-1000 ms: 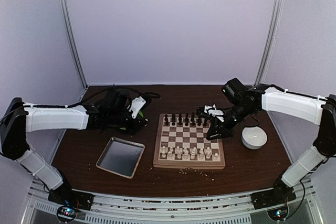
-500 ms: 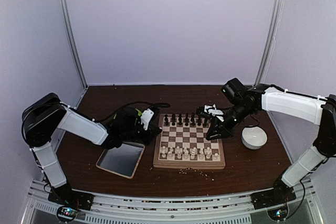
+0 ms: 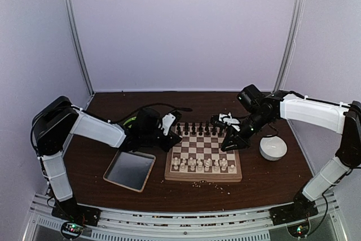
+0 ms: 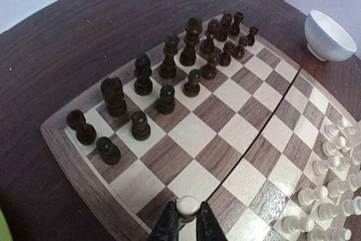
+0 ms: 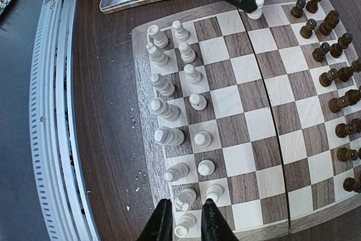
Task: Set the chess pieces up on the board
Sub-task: Place the pawn on the chessboard, then pick up the pawn from the chessboard.
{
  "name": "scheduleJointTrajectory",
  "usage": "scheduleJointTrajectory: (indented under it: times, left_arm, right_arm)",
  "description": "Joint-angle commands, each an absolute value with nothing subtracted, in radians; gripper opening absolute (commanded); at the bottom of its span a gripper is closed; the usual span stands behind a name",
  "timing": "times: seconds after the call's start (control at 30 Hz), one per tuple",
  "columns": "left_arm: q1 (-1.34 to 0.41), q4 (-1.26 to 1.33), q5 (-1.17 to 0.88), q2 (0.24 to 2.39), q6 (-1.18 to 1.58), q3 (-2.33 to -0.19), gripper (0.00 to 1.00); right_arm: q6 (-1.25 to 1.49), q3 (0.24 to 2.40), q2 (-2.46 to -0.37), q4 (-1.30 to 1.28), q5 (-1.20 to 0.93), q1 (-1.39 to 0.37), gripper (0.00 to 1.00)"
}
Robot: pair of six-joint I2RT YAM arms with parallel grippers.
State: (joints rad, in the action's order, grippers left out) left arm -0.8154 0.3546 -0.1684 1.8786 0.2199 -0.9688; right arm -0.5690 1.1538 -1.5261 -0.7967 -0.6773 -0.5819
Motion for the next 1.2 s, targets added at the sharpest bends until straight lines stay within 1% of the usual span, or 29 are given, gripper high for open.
scheduleJointTrajectory:
  times: [0.0, 0.17, 0.27, 0.4, 0.5, 0.67, 0.83, 0.9, 1.0, 1.07, 1.13, 1.17]
  left_arm:
    - [-0.821, 0.252, -0.214, 1.884, 0.213, -0.996, 0.13]
    - [-0.822, 0.178, -0.221, 1.899, 0.209, -1.029, 0.17]
    - [-0.825, 0.149, -0.207, 1.886, 0.206, -1.029, 0.25]
    - [-0.825, 0.143, -0.188, 1.826, 0.197, -1.003, 0.31]
    - [-0.824, 0.117, -0.152, 1.740, 0.178, -0.982, 0.36]
    - [-0.825, 0.013, -0.054, 1.570, 0.123, -0.965, 0.43]
    - [-0.800, -0.127, 0.108, 1.411, 0.091, -0.975, 0.49]
    - [-0.772, -0.172, 0.205, 1.328, 0.111, -0.969, 0.52]
    - [-0.719, -0.231, 0.317, 1.223, 0.191, -0.953, 0.59]
    - [-0.677, -0.248, 0.380, 1.152, 0.243, -0.927, 0.67]
    - [-0.626, -0.260, 0.400, 1.101, 0.273, -0.902, 0.73]
    - [-0.598, -0.272, 0.392, 1.085, 0.270, -0.896, 0.73]
  right_arm:
    - [-0.566, 1.171, -1.523, -0.802, -0.678, -0.577, 0.19]
    - [-0.569, 1.171, -1.527, -0.805, -0.678, -0.577, 0.19]
    - [-0.568, 1.172, -1.525, -0.805, -0.677, -0.577, 0.19]
    - [-0.565, 1.188, -1.529, -0.809, -0.678, -0.577, 0.19]
    - [-0.557, 1.223, -1.545, -0.814, -0.671, -0.577, 0.20]
    - [-0.519, 1.373, -1.650, -0.845, -0.588, -0.601, 0.25]
    - [-0.494, 1.557, -1.832, -0.896, -0.509, -0.659, 0.28]
    - [-0.490, 1.643, -1.898, -0.914, -0.474, -0.693, 0.30]
    - [-0.490, 1.748, -1.994, -0.946, -0.435, -0.739, 0.33]
    - [-0.488, 1.821, -2.050, -0.965, -0.411, -0.766, 0.34]
    - [-0.480, 1.889, -2.103, -0.982, -0.381, -0.787, 0.35]
    - [-0.477, 1.917, -2.126, -0.983, -0.366, -0.799, 0.37]
